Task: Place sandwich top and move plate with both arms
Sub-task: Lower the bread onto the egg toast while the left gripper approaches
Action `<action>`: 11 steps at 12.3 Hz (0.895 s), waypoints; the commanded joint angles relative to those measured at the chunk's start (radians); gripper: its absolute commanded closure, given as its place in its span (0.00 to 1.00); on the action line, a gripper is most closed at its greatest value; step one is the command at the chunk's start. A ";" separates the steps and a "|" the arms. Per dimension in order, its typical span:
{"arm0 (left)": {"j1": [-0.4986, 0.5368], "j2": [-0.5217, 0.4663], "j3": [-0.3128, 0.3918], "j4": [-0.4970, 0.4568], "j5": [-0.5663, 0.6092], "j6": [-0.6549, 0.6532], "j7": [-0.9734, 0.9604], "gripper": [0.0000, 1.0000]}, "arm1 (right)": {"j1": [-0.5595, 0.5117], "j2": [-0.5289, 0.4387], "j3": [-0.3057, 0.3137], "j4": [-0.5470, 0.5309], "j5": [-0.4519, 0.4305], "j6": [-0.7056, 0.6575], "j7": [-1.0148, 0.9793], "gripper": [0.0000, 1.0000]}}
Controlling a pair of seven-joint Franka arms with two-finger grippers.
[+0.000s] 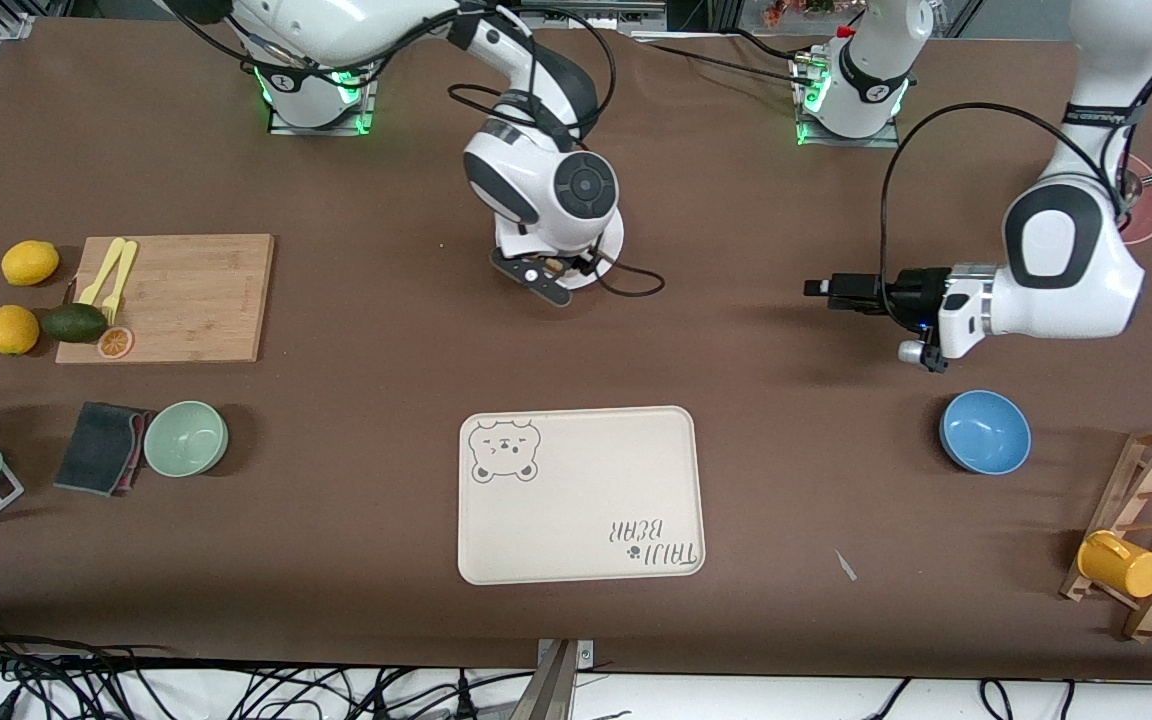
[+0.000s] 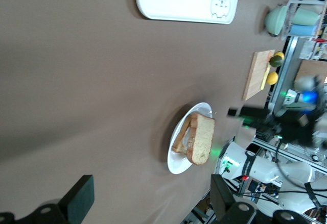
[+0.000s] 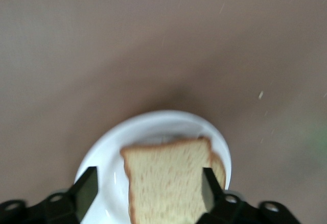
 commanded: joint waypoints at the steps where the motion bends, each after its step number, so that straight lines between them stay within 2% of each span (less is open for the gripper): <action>1: 0.005 -0.088 -0.060 -0.130 -0.087 0.084 0.048 0.00 | -0.069 -0.030 -0.042 -0.011 -0.009 0.038 -0.043 0.00; 2: 0.005 -0.091 -0.085 -0.149 -0.109 0.102 0.048 0.00 | -0.093 -0.039 -0.051 -0.011 -0.009 0.044 -0.098 0.00; 5: 0.007 -0.146 -0.206 -0.245 -0.203 0.231 0.055 0.00 | -0.104 -0.120 -0.134 -0.056 -0.003 0.047 -0.236 0.00; 7: 0.007 -0.146 -0.273 -0.284 -0.268 0.298 0.057 0.00 | -0.104 -0.174 -0.197 -0.068 0.013 0.037 -0.357 0.00; 9: 0.007 -0.145 -0.388 -0.334 -0.381 0.425 0.060 0.00 | -0.106 -0.194 -0.251 -0.074 0.050 0.040 -0.437 0.00; 11: 0.005 -0.142 -0.469 -0.373 -0.499 0.524 0.129 0.00 | -0.106 -0.229 -0.316 -0.073 0.107 0.040 -0.568 0.00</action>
